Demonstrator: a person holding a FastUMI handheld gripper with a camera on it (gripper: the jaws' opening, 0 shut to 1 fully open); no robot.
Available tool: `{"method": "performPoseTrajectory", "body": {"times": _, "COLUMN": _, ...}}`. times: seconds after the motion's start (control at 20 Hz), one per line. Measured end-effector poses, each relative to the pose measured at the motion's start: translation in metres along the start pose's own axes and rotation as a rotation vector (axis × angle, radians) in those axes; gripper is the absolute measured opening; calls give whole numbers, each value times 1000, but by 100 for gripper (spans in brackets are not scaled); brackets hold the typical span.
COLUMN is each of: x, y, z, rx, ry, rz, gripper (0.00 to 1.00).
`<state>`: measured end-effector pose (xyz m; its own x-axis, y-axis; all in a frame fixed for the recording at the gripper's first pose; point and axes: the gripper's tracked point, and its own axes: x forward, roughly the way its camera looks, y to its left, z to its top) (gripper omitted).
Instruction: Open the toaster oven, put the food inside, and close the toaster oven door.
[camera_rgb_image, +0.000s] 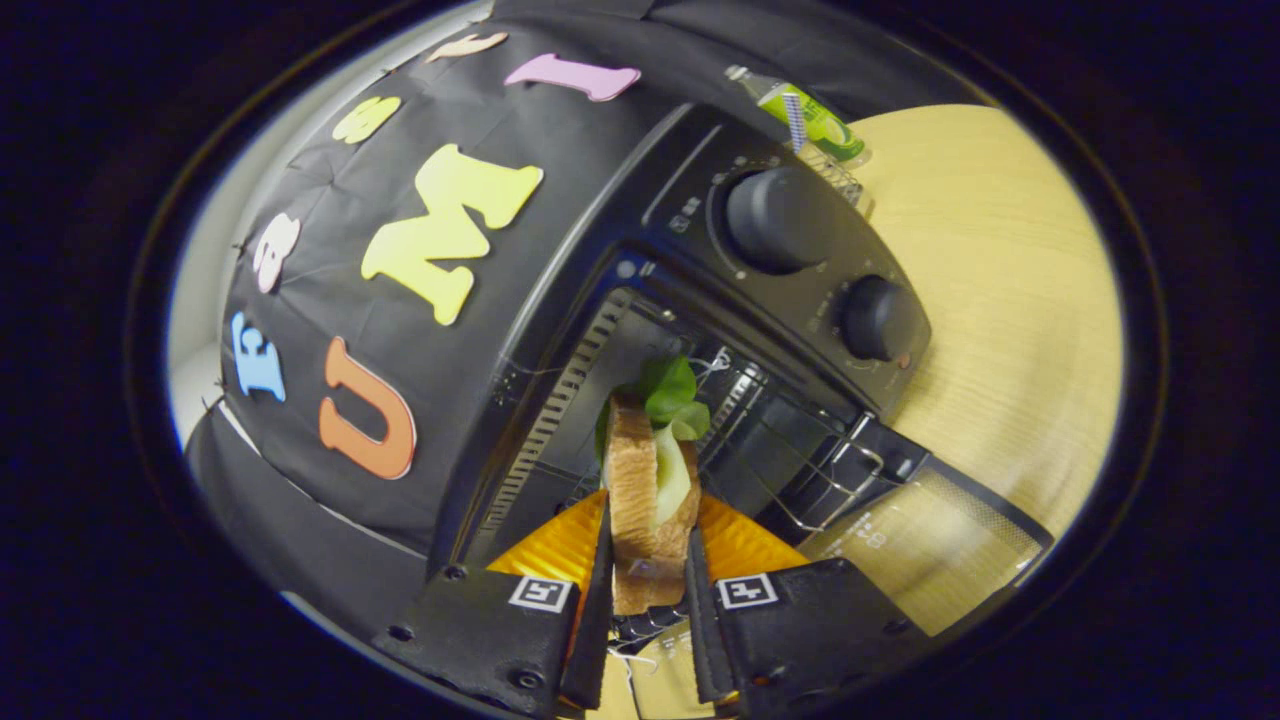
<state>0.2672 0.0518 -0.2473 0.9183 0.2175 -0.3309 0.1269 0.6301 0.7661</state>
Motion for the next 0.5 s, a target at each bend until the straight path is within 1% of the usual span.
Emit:
{"method": "performPoseTrajectory", "body": {"times": 0.15, "x": 14, "y": 6, "z": -18, "rx": -105, "ry": 77, "rz": 12, "gripper": 43}}
{"method": "performPoseTrajectory", "body": {"times": 0.2, "x": 20, "y": 4, "z": -22, "rx": -160, "ry": 104, "rz": 1, "gripper": 43}}
{"method": "performPoseTrajectory", "body": {"times": 0.25, "x": 27, "y": 10, "z": -20, "rx": -212, "ry": 115, "rz": 10, "gripper": 49}}
{"method": "performPoseTrajectory", "body": {"times": 0.4, "x": 31, "y": 12, "z": -24, "rx": -334, "ry": 136, "rz": 14, "gripper": 53}}
{"method": "performPoseTrajectory", "body": {"times": 0.5, "x": 28, "y": 11, "z": -26, "rx": -389, "ry": 144, "rz": 25, "gripper": 61}}
